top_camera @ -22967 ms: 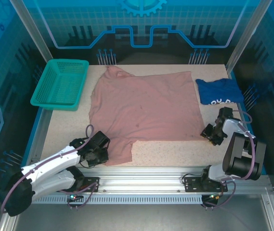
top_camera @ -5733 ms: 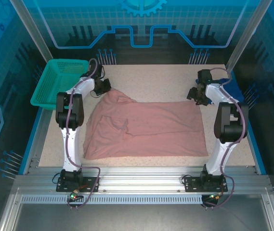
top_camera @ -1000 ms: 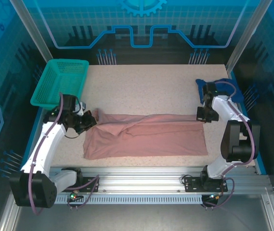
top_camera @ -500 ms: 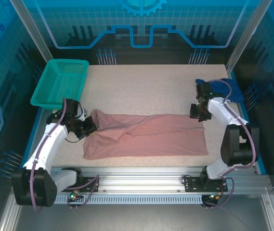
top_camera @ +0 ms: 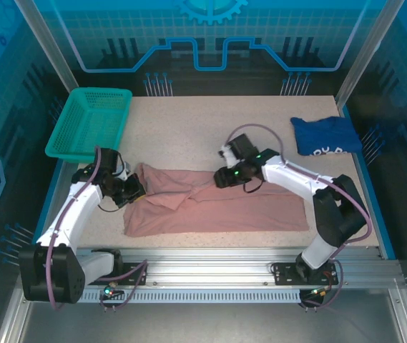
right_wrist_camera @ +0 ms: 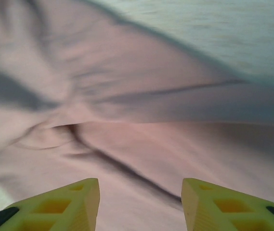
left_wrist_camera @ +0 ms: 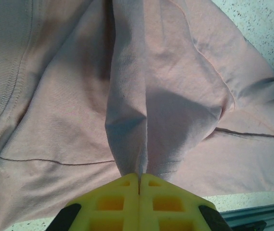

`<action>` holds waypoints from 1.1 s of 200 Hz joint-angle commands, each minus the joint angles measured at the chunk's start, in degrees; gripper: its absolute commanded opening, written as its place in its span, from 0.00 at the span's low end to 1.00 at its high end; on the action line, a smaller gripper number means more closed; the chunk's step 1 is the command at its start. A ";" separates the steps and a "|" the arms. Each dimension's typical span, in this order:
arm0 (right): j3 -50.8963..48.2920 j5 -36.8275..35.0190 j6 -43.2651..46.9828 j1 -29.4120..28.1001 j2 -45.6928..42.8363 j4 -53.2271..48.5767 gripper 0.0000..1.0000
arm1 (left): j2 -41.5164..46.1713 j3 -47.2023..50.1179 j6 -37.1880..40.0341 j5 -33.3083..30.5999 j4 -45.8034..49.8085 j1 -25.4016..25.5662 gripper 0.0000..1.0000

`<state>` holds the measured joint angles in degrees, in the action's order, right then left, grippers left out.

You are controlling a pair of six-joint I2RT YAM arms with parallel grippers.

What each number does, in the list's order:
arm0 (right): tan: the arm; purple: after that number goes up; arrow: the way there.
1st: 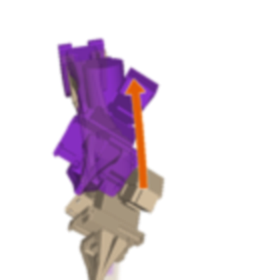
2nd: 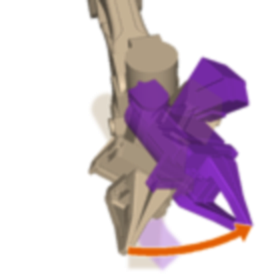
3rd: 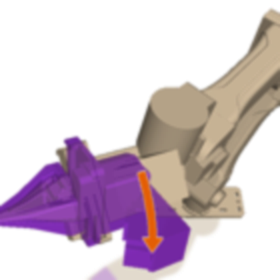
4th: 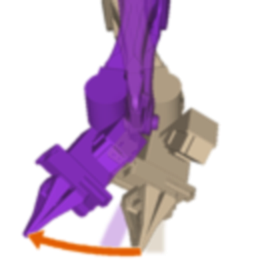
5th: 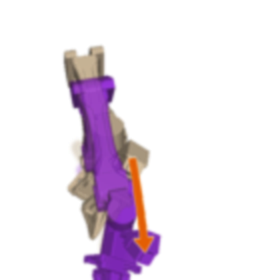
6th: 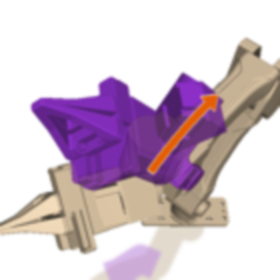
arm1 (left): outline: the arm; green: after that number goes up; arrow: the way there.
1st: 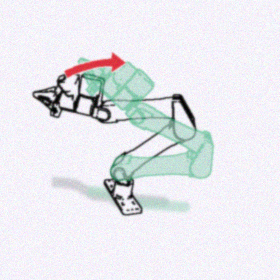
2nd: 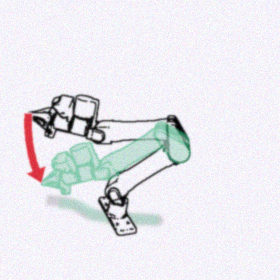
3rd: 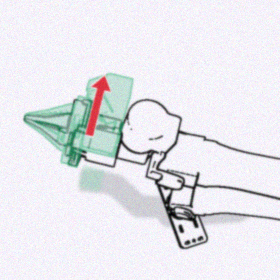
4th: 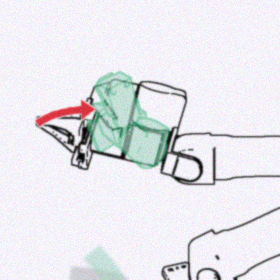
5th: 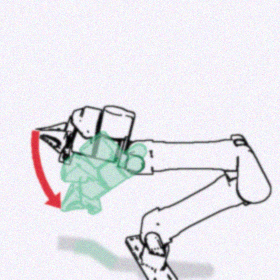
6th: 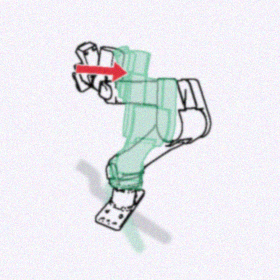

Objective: Fold the inside-out t-shirt

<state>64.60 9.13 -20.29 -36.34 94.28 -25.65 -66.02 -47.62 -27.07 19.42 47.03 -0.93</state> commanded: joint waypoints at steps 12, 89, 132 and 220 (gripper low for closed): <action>-0.83 -1.63 2.25 -12.63 2.17 12.23 0.53 | -0.17 -1.10 -0.80 1.86 -0.75 -0.52 0.00; 5.23 -33.26 12.34 -29.87 15.45 19.61 0.83 | -0.43 -2.08 -0.44 1.85 -0.36 -0.57 0.00; 12.12 -47.72 13.70 -32.78 21.73 16.39 0.82 | -0.94 -2.74 0.20 2.01 -0.03 -0.57 0.00; 13.21 -57.95 10.05 -32.83 19.81 6.27 0.44 | -1.35 -2.79 1.27 1.58 0.18 -0.57 0.00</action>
<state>77.36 -44.66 -8.99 -68.73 116.07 -14.79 -66.83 -48.73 -26.85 19.86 46.59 -0.93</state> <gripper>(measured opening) 0.466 0.045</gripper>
